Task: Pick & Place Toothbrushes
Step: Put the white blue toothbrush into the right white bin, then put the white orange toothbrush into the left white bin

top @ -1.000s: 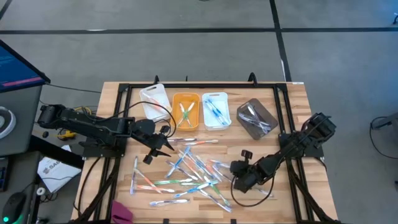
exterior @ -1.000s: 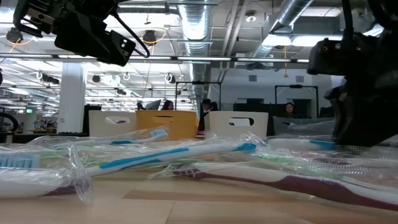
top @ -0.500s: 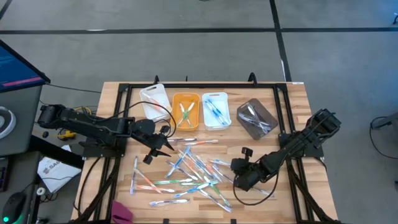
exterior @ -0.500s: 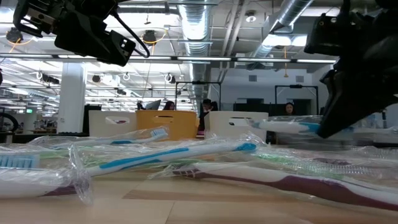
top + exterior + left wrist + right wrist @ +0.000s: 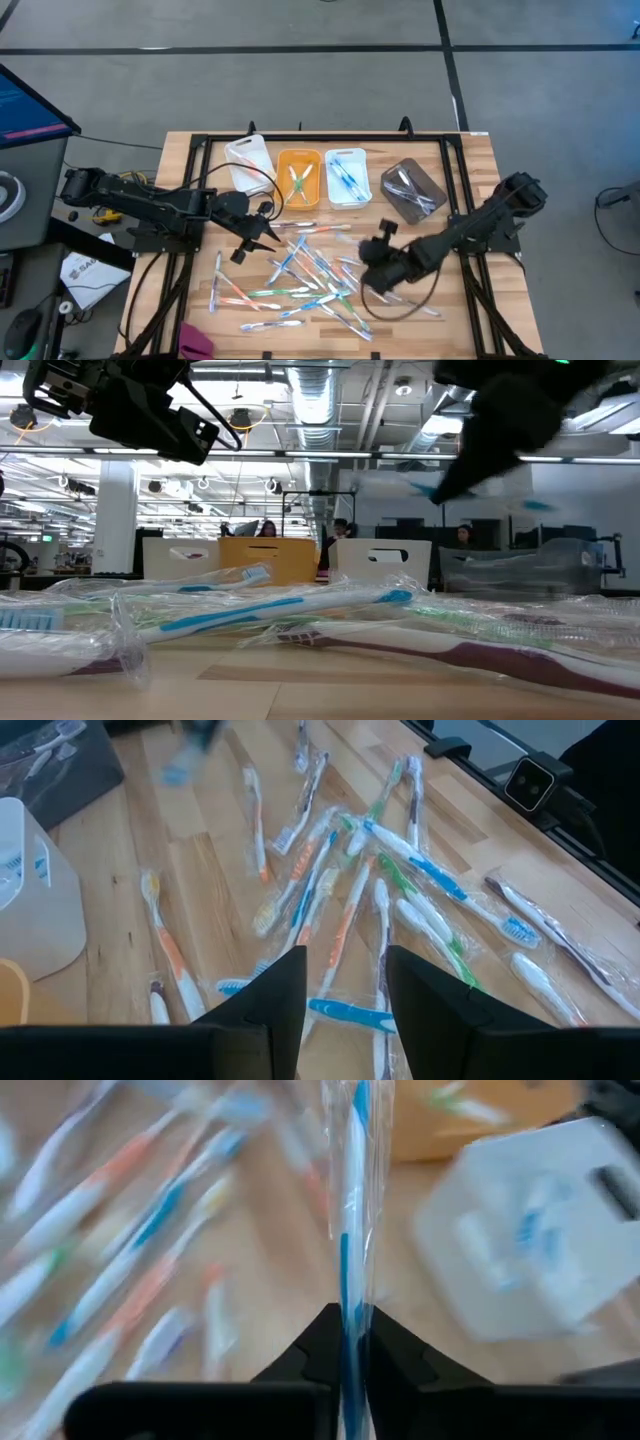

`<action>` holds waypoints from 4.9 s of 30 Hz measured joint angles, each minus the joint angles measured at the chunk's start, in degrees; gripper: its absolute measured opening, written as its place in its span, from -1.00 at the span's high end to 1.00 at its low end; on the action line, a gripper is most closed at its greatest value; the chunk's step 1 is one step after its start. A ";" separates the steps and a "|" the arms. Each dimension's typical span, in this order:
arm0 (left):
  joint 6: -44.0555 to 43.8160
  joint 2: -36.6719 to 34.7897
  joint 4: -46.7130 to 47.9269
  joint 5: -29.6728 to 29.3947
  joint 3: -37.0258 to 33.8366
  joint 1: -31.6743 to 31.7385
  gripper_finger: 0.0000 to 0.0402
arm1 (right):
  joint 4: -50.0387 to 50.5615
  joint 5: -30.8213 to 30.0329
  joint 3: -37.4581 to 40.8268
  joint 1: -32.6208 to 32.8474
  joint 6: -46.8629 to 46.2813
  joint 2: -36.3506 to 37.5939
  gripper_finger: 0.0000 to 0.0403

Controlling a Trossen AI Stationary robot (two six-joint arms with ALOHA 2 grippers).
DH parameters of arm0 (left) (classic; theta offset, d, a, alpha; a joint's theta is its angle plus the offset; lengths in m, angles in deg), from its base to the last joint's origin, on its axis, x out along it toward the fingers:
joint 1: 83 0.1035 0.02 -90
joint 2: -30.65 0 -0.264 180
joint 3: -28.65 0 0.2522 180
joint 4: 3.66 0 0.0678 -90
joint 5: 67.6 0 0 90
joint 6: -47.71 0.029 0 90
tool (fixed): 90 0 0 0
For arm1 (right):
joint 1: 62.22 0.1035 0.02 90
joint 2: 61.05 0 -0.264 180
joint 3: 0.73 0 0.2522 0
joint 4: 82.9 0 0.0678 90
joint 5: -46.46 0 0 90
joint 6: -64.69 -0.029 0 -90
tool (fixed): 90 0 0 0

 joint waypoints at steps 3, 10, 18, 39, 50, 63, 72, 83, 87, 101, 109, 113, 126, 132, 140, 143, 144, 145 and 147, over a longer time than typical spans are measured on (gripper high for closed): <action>0.00 0.00 -0.14 0.02 0.00 0.00 0.35 | 2.66 -1.25 -1.70 -4.20 0.79 2.66 0.94; 0.00 0.00 -0.16 0.00 0.00 0.00 0.35 | 1.40 0.44 -1.96 -15.84 8.79 11.68 0.86; 2.60 0.00 -0.14 0.00 0.00 0.00 0.35 | -9.58 10.08 -2.03 -27.70 17.84 12.69 0.95; 3.41 0.00 -8.38 0.02 -6.89 0.04 0.35 | -15.66 23.77 -2.03 -42.35 13.77 -2.26 0.78; 3.44 0.00 -11.29 0.01 -7.80 0.04 0.35 | -12.03 25.07 -2.01 -45.57 9.06 -6.01 0.92; 3.43 0.00 -11.76 0.02 -7.80 0.04 0.35 | -11.69 25.03 -2.00 -45.26 8.23 -5.75 0.29; 3.43 0.00 -11.74 0.00 -7.80 0.04 0.35 | -11.48 25.13 -2.00 -45.03 8.91 -5.29 -0.15; 3.43 0.00 -11.72 0.01 -7.80 0.04 0.35 | -9.41 25.04 -2.00 -44.68 11.69 0.04 -0.22; 3.43 0.00 -11.70 0.00 -7.80 0.04 0.35 | -9.35 24.86 -2.00 -43.03 14.57 3.41 -0.22; 2.96 0.00 -11.66 0.00 -7.80 0.04 0.35 | -1.30 24.81 -2.03 -22.13 21.77 16.33 -0.21; 2.58 0.00 -11.66 0.01 -7.80 0.04 0.35 | 4.29 24.79 -2.00 -9.40 20.74 10.88 -0.21; 2.58 0.00 -11.71 0.02 -7.80 0.04 0.35 | 5.21 24.84 -2.00 -4.48 17.83 5.55 -0.21; 2.58 0.00 -12.60 0.00 -7.80 0.04 0.35 | 9.15 25.00 -1.97 -0.05 7.19 -5.81 -0.21; 2.58 0.00 -12.68 0.00 -7.80 0.04 0.35 | 6.91 26.50 -2.04 -0.89 7.37 -9.07 -0.21; 2.58 0.00 -12.72 0.00 -7.80 0.04 0.35 | 8.48 29.87 -2.57 -3.68 8.61 -14.70 -0.20; 2.58 0.00 -12.73 0.01 -7.80 0.04 0.35 | 8.27 33.05 -2.70 -4.77 8.51 -15.10 -0.13; 2.58 0.00 -12.73 0.02 -7.80 0.04 0.35 | 8.11 33.68 -2.67 -4.99 8.50 -15.09 -0.08; 2.58 0.00 -12.73 0.00 -7.80 0.04 0.35 | 7.95 34.07 -2.57 -5.21 8.47 -14.89 -0.03; 2.58 0.00 -12.75 0.02 -7.80 0.04 0.35 | 7.60 34.55 -2.39 -5.49 8.47 -14.54 0.12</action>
